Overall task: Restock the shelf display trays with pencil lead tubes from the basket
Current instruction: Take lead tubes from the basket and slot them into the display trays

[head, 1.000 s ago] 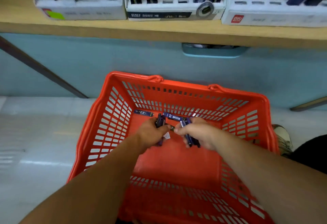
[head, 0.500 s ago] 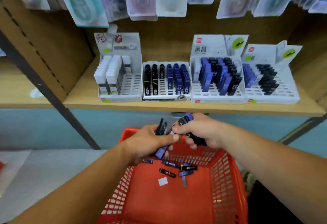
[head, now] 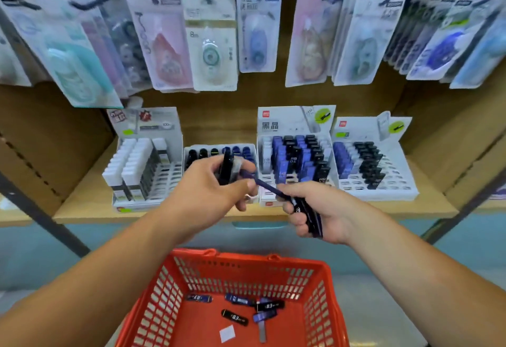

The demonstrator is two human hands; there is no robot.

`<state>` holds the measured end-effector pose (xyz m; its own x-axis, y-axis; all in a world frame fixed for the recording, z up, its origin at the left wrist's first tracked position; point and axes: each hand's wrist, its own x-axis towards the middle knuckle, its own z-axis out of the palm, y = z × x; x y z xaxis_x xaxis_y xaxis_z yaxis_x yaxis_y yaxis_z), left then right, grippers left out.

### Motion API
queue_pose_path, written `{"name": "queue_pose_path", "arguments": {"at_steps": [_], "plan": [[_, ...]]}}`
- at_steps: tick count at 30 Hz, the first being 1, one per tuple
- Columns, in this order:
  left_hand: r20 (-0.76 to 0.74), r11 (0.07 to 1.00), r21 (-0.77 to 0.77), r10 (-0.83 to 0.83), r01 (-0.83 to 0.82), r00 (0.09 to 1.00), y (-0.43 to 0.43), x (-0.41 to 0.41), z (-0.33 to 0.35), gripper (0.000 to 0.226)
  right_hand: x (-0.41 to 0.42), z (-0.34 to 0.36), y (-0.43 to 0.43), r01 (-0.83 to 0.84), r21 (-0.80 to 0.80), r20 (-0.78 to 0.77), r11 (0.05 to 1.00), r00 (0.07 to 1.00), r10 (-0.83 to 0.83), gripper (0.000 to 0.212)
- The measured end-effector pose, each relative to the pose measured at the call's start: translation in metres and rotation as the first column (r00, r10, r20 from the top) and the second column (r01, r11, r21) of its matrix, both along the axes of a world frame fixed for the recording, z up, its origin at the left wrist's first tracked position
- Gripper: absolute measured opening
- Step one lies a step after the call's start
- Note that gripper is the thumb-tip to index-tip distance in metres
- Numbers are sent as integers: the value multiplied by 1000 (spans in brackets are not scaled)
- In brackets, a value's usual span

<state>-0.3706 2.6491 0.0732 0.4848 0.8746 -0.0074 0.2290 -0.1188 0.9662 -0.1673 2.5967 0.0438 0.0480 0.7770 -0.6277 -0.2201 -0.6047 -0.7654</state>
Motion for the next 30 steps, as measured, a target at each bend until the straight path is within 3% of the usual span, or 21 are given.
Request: {"name": "queue_pose_path", "arguments": {"at_steps": [3,6,11,15,18,27,30], "plan": [[-80,994,99,57,-49,995,17,20,6,9,13,5,3,-42,34,53,999,998,40,28],[-103,986,125,122,-109,987,33,36,14,15,21,15,11,-40,128,96,991,995,28,29],[-158,981,157,141,-116,977,47,58,20,7,36,14,21,6,178,112,984,993,-27,29],[-333,944,331,126,-9,935,57,73,11,11,55,10,21,128,185,-36,974,992,-124,8],[-459,912,396,95,108,884,61,83,-6,10,67,8,16,152,171,-234,973,966,-110,15],[-614,855,432,46,287,788,64,86,-28,20,81,8,0,94,193,-294,977,955,-34,32],[-655,827,437,24,353,755,67,85,-27,13,85,8,-2,94,203,-303,975,953,-29,31]]}}
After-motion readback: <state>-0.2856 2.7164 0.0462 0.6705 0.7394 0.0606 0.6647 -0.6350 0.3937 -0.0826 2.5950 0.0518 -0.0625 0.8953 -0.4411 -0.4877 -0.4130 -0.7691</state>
